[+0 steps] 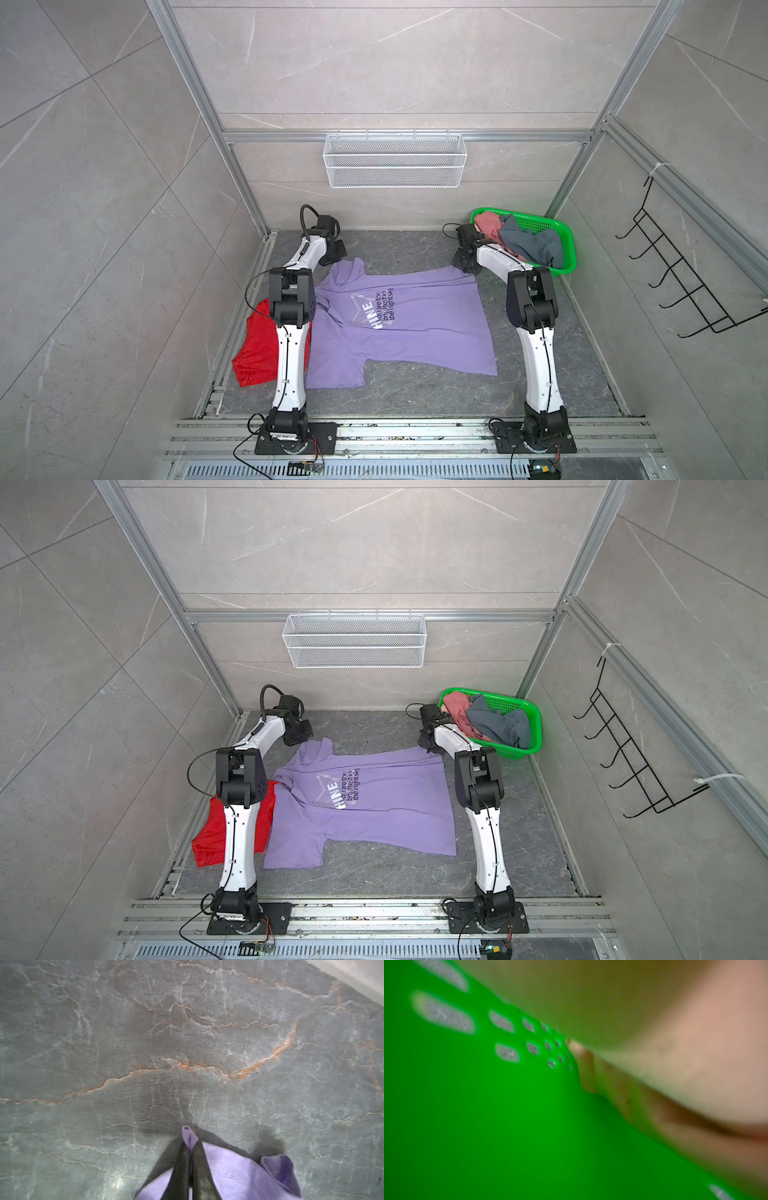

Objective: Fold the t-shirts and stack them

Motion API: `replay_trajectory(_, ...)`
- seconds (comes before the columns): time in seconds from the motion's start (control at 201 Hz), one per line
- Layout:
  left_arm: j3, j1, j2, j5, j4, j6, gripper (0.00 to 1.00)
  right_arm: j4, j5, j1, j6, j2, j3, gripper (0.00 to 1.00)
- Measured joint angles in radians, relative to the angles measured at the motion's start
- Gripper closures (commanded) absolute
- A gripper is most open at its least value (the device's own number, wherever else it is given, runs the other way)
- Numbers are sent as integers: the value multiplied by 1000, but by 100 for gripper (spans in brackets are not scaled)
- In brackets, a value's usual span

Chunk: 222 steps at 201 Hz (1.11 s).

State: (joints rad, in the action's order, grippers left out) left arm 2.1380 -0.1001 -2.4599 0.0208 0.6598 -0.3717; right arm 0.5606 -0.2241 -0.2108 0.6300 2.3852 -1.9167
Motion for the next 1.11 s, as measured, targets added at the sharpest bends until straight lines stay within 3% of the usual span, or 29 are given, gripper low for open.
replay_trajectory(0.065, -4, 0, 6, 5, -4, 0, 100, -8, 0, 0, -6, -1, 2, 100)
replay_trajectory(0.259, -9, 0, 31, 8, -13, 2, 100, -99, 4, -3, -58, -76, 125, 100)
replay_trajectory(0.513, -106, 0, 161, 8, -56, 10, 100, -273, 15, -29, -134, -315, 349, 100)
replay_trajectory(0.836, -203, 0, 354, 11, -117, 33, 100, -414, 12, -30, -159, -465, 472, 100)
replay_trajectory(1.105, -207, 0, 393, 8, -161, 94, 100, -462, -61, -30, -150, -489, 488, 100)
